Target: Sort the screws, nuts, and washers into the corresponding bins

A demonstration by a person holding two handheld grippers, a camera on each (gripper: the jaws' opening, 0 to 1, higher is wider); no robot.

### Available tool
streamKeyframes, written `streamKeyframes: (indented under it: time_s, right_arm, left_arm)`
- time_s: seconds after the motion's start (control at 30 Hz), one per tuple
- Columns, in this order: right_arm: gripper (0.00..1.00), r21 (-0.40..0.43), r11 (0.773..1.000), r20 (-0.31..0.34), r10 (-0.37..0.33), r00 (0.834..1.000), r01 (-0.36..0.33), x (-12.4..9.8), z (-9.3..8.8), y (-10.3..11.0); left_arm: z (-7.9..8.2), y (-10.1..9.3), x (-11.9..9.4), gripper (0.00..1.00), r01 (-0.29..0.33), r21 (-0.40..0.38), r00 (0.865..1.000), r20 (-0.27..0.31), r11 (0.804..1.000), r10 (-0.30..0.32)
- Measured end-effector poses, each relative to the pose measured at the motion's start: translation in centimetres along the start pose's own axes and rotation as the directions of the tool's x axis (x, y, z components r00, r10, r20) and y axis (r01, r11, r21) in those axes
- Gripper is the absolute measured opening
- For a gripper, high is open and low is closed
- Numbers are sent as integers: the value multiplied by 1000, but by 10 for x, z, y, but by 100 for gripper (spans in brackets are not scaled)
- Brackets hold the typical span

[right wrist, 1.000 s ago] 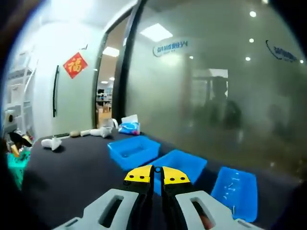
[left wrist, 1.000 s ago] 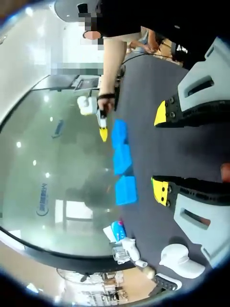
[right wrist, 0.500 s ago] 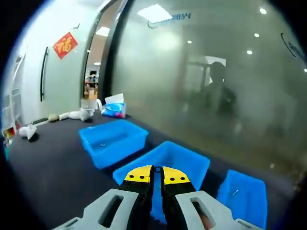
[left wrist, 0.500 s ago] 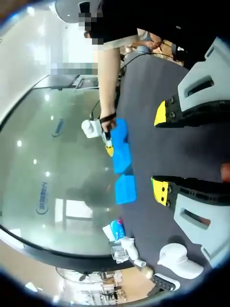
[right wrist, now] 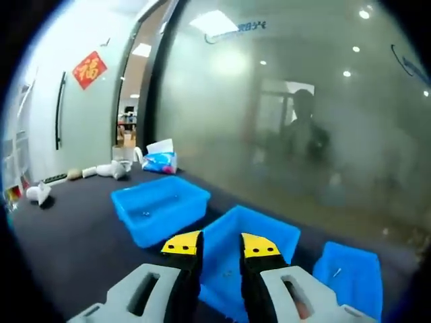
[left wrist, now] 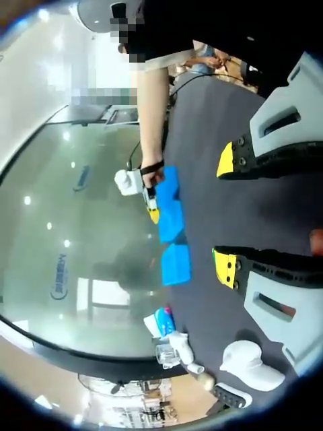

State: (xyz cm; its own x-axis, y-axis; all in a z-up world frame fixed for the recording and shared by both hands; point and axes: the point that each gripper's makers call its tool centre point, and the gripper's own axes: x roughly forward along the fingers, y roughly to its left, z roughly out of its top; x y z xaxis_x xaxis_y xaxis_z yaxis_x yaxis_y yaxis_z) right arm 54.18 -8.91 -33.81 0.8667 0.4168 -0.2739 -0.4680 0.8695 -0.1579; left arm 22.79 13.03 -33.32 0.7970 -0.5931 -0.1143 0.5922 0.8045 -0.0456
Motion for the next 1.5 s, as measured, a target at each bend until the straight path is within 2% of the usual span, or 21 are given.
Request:
streamKeyframes:
  time_s: [0.17, 0.3, 0.53, 0.73, 0.83, 0.97, 1.03, 1.27, 1.4, 1.5]
  right_arm:
    - [22, -17, 1000, 21, 15, 1000, -14, -13, 6, 5]
    - [23, -15, 998, 48, 56, 997, -55, -32, 9, 19]
    - [23, -37, 991, 101, 130, 986, -127, -88, 13, 42]
    - [23, -19, 985, 165, 175, 971, -174, -145, 19, 57]
    - [23, -29, 983, 187, 185, 965, -183, -175, 14, 64]
    - [23, -29, 979, 190, 204, 960, -202, -210, -3, 74]
    - [23, 12, 976, 193, 210, 958, -216, -224, -10, 77]
    - [24, 30, 978, 205, 194, 959, -204, -264, -30, 83]
    - [25, 15, 985, 193, 168, 967, -175, -276, -42, 78]
    - [26, 36, 985, 181, 159, 971, -168, -281, -52, 76]
  left_arm:
    - [4, 2, -1, 38, -8, 4, 1000, 9, 1000, 8]
    - [4, 1, -1, 38, -3, 7, 1000, 10, 1000, 3]
    - [4, -1, 0, 38, 4, 9, 1000, 6, 1000, -4]
    - [6, -2, 2, 39, 9, 11, 1000, 5, 1000, -10]
    - [7, -4, 4, 39, 12, 9, 1000, 6, 1000, -12]
    - [7, -7, 6, 39, 19, 11, 1000, 3, 1000, -19]
    - [8, -9, 7, 39, 25, 15, 1000, 0, 1000, -25]
    - [10, -14, 9, 39, 31, 13, 1000, 5, 999, -31]
    - [9, -19, 9, 39, 43, 18, 999, 0, 999, -43]
    - [9, -19, 9, 39, 45, 15, 999, 0, 999, -45]
